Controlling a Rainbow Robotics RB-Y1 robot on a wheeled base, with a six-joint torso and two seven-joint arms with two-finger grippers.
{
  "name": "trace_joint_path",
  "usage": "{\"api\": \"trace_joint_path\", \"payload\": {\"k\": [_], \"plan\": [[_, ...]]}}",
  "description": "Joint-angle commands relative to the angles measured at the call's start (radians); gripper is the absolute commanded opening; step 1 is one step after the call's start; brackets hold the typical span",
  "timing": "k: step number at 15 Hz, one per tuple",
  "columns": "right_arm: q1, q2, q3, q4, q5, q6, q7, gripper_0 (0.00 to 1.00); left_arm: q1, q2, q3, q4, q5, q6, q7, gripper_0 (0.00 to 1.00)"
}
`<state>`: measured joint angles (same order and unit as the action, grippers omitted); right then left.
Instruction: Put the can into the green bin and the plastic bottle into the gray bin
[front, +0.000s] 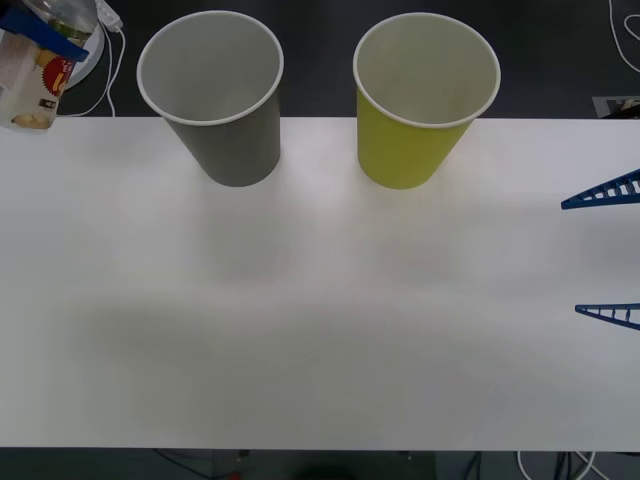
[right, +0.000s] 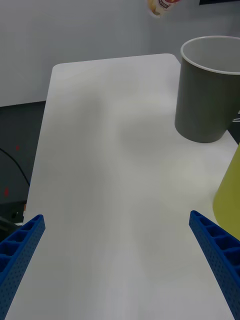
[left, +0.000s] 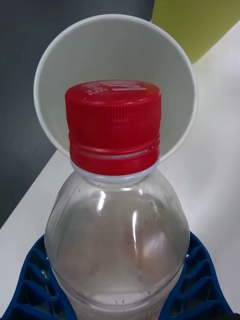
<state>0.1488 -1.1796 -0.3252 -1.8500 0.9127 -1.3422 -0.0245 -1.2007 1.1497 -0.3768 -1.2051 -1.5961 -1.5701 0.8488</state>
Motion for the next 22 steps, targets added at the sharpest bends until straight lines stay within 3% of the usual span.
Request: {"api": "trace_joint_path", "payload": {"k": [1,16,22], "plan": [[0.000,0.000,0.000,0.000,0.000,0.000,0.000,1.00,-0.089,-0.048,-0.042,0.082,-0.018,-0.001,-0.004,0.00],[0.000,0.000,0.000,0.000,0.000,0.000,0.000,1.00,-0.355,-0.332,-0.071,0.366,-0.222,-0.001,-0.002,0.00],[0.000,0.000,0.000,0.000,0.000,0.000,0.000,1.00,-0.373,-0.412,-0.068,0.377,-0.286,0.010,0.022,0.00]]}}
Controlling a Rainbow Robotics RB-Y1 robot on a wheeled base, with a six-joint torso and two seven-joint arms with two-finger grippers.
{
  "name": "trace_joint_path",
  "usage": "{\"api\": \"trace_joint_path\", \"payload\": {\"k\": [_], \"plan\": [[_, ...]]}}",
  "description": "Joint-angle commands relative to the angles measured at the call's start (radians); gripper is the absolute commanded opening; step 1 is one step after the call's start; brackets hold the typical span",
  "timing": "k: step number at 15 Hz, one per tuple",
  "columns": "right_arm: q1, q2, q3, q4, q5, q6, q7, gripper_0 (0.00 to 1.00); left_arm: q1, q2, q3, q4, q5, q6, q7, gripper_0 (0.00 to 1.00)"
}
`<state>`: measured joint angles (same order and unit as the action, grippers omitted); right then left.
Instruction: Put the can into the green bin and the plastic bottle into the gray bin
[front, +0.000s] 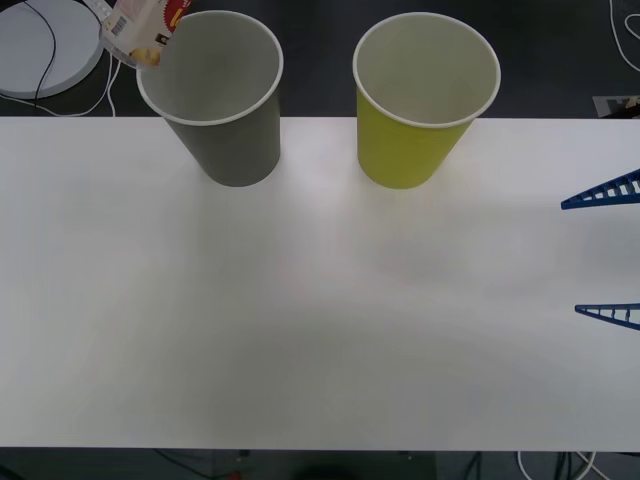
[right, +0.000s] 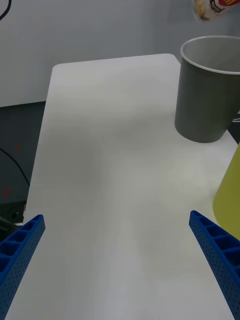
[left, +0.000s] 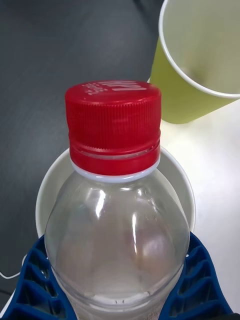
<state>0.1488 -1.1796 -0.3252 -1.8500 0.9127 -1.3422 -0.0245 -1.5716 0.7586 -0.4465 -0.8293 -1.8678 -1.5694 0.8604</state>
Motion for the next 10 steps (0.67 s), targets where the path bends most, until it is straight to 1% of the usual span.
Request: {"api": "trace_joint_path", "payload": {"k": [1,4,8,9,10], "plan": [[0.000,0.000,0.000,0.000,0.000,0.000,0.000,1.00,-0.004,-0.030,0.000,0.001,-0.018,0.014,0.014,0.00],[0.000,0.000,0.000,0.000,0.000,0.000,0.000,1.00,-0.005,-0.053,0.002,0.001,-0.028,0.031,0.025,0.00],[0.000,0.000,0.000,0.000,0.000,0.000,0.000,1.00,-0.005,-0.062,0.000,0.001,-0.033,0.040,0.023,0.00],[0.000,0.000,0.000,0.000,0.000,0.000,0.000,1.00,-0.004,-0.062,0.000,0.001,-0.031,0.038,0.019,0.20],[0.000,0.000,0.000,0.000,0.000,0.000,0.000,1.00,-0.005,-0.062,0.000,0.001,-0.031,0.040,0.015,0.94]]}}
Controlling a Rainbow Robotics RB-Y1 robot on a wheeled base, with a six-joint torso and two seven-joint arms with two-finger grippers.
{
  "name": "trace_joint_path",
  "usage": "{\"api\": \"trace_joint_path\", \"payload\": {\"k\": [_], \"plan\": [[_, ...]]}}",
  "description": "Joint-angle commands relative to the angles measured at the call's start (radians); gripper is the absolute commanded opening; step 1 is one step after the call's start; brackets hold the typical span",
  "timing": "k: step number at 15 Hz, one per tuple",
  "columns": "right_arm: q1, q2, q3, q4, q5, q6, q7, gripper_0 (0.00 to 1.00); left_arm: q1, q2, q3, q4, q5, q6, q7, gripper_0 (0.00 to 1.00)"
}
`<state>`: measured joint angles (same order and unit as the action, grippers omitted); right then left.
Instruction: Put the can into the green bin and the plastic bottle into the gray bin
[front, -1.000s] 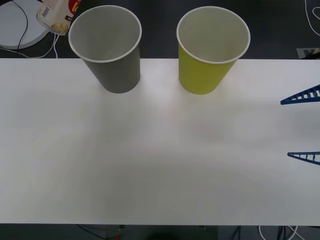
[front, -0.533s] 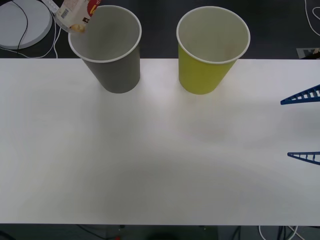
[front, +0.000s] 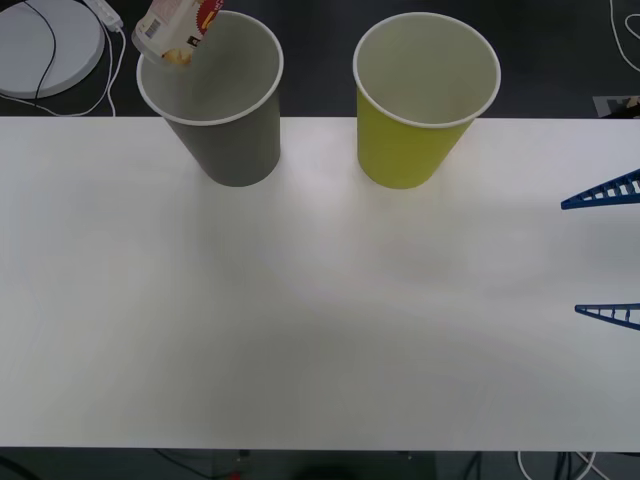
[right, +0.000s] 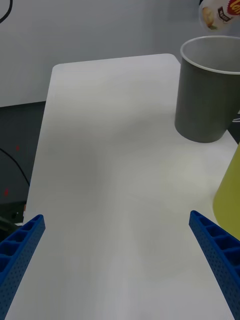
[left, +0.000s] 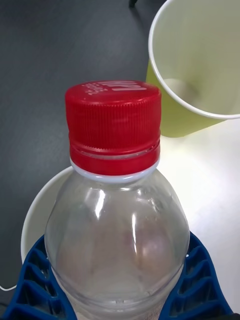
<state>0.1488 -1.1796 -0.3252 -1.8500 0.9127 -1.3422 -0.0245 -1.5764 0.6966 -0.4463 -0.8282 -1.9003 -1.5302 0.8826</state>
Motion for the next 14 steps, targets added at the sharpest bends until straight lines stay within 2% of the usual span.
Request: {"api": "trace_joint_path", "payload": {"k": [1,14], "plan": [[0.000,0.000,0.000,0.000,0.000,0.000,0.000,1.00,0.000,0.000,0.000,0.000,0.000,0.001,-0.011,1.00],[0.000,0.000,0.000,0.000,0.000,0.000,0.000,1.00,0.001,0.001,0.001,0.003,-0.003,0.002,-0.013,1.00]]}}
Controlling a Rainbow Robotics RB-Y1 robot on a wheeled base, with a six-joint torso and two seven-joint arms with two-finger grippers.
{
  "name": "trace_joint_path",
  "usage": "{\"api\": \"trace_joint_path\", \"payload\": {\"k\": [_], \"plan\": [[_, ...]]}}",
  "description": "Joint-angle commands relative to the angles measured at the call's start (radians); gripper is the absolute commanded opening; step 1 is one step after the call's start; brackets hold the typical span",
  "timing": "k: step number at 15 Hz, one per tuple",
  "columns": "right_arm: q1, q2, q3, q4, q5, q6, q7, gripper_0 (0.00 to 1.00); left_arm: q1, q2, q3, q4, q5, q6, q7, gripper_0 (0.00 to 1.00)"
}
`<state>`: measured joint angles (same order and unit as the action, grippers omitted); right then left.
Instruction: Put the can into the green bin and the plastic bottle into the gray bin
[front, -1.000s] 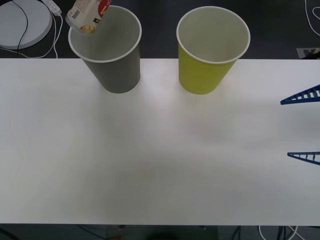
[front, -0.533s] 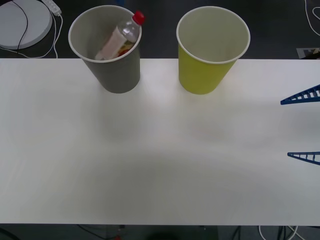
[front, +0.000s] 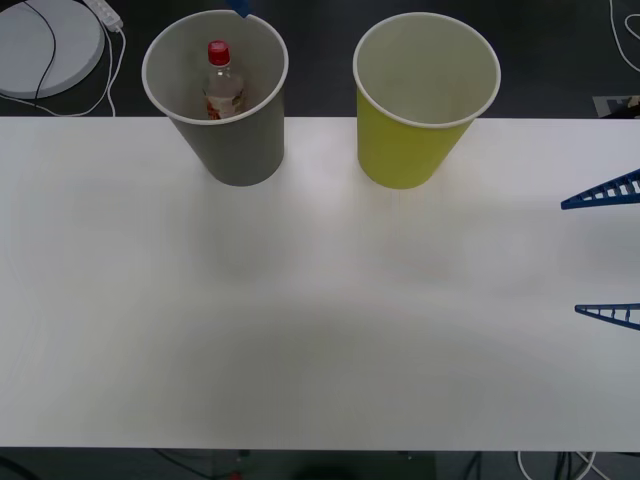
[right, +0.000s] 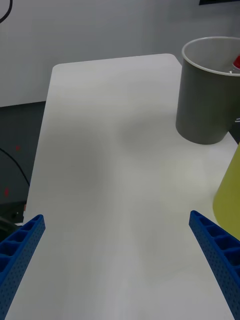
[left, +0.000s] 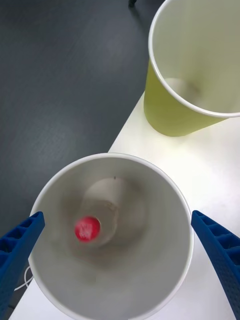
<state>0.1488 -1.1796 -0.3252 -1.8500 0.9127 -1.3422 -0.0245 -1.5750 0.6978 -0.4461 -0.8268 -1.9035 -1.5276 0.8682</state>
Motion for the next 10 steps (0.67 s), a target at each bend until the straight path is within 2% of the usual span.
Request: {"api": "trace_joint_path", "payload": {"k": [1,4,9,10], "plan": [[0.000,0.000,0.000,0.000,0.000,0.000,0.000,1.00,0.001,0.000,0.000,0.003,0.001,0.000,0.000,1.00],[0.000,0.000,0.000,0.000,0.000,0.000,0.000,1.00,0.009,0.019,0.000,0.002,0.037,-0.009,-0.006,1.00],[0.000,0.000,0.000,0.000,0.000,0.000,0.000,1.00,0.133,0.140,-0.002,-0.141,0.198,-0.003,-0.017,1.00],[0.000,0.000,0.000,0.000,0.000,0.000,0.000,1.00,0.175,0.183,0.000,-0.195,0.244,-0.003,-0.024,1.00]]}}
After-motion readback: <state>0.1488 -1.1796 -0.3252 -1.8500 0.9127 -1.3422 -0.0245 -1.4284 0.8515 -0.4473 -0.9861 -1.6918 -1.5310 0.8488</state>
